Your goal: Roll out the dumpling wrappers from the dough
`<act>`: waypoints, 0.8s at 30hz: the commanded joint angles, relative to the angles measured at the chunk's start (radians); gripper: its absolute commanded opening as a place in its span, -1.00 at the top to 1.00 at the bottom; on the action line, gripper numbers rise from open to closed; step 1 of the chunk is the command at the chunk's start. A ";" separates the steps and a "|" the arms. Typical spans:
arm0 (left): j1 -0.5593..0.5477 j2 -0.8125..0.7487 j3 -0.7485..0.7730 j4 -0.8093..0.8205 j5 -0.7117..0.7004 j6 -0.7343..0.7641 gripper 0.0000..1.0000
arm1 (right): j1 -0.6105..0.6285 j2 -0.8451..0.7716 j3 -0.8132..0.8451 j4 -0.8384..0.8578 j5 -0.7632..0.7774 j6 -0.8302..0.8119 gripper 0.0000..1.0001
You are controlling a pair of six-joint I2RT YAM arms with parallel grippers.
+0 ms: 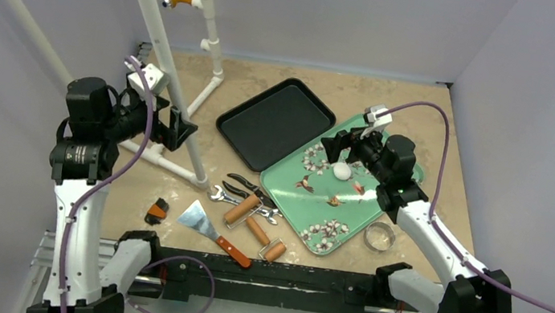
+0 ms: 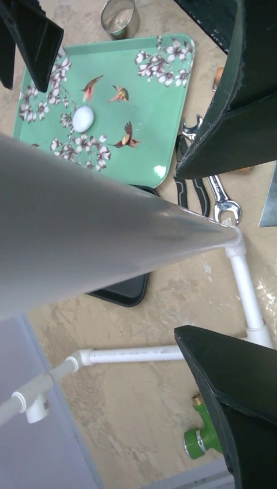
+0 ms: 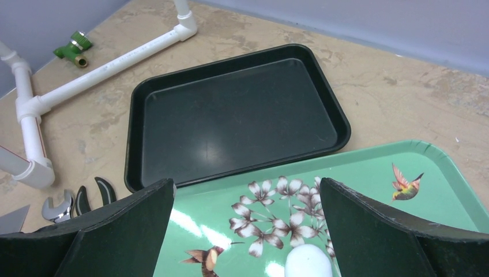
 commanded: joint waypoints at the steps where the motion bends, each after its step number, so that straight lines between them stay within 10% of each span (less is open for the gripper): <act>1: -0.116 -0.025 0.054 0.058 -0.286 -0.129 -1.00 | 0.006 -0.013 0.041 0.006 0.010 -0.016 -0.98; 24: -0.173 0.005 0.040 0.189 -0.574 -0.093 0.33 | 0.006 0.019 0.047 0.012 0.000 -0.019 -0.97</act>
